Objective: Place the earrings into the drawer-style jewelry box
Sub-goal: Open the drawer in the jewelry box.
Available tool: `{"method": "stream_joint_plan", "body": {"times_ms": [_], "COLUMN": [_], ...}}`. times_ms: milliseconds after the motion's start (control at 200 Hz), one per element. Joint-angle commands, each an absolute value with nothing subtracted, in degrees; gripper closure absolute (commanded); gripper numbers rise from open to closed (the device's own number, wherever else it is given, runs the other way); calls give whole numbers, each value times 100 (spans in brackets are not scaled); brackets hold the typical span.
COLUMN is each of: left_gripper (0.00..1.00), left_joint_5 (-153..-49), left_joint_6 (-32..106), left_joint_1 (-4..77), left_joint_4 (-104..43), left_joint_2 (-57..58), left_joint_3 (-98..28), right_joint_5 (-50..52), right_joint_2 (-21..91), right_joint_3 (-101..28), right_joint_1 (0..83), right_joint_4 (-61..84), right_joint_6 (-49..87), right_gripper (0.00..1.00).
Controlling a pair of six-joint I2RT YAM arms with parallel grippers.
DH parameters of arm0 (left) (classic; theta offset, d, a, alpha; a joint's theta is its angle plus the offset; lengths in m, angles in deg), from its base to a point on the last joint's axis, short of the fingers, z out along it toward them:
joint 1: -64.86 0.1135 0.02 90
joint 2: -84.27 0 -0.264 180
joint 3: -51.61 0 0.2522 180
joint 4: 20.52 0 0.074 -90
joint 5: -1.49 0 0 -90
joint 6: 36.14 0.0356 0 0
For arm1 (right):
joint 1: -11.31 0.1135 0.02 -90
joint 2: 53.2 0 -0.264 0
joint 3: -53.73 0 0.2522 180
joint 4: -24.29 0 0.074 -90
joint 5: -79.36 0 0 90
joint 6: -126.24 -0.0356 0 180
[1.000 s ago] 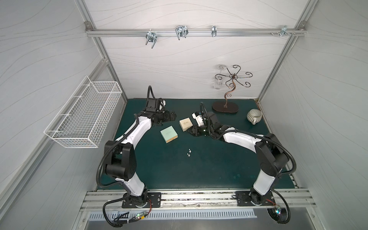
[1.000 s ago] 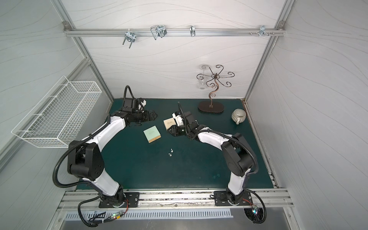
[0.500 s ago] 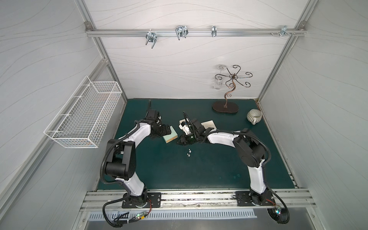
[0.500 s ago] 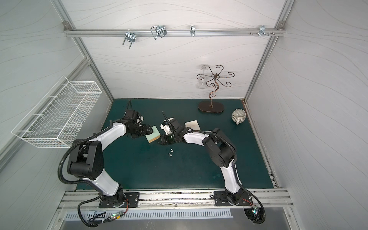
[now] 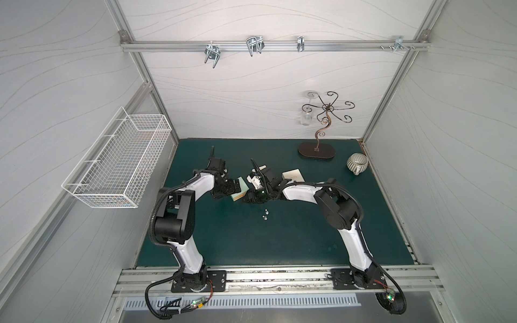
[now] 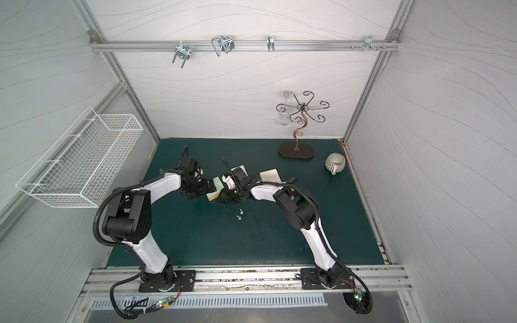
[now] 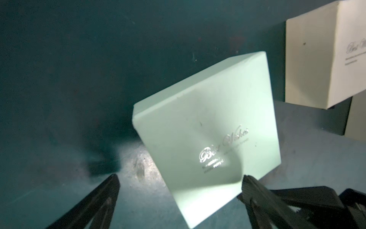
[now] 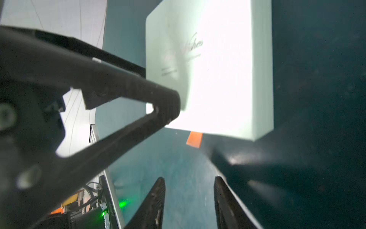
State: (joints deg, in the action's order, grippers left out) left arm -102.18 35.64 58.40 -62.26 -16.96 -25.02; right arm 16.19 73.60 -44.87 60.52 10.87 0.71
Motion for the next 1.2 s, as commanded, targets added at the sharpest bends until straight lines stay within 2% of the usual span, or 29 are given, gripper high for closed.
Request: {"method": "stream_joint_plan", "body": {"times_ms": [0,310,845,975,1076,1196], "left_gripper": [1,1,1,1,1,1], "left_joint_5": [-10260,-10189,-10233,-10231,-10218,-10234], "left_joint_6": [3496,3549,3557,3558,3567,3564], "left_joint_1": [5879,5888,5897,5899,5906,5914], "left_joint_4": [-6022,-6020,-6003,-6006,-6012,-6013], "left_joint_2": [-1807,-1941,-1943,-1943,-1942,-1976], "left_joint_3": [-2621,-2666,-2567,-2564,-2567,-2571], "right_joint_5": [1564,1551,1454,1465,1461,1460], "right_joint_2": [7536,7817,8073,8136,8090,7993], "right_joint_3": [-4685,-5076,-5308,-5340,-5269,-5096], "right_joint_1": [6100,6089,6031,6009,6010,6014], "right_joint_4": [1047,950,1078,1128,1200,1277], "right_joint_6": [-54,-112,-384,-468,-476,-444], "right_gripper": [57,60,71,81,94,100]}}
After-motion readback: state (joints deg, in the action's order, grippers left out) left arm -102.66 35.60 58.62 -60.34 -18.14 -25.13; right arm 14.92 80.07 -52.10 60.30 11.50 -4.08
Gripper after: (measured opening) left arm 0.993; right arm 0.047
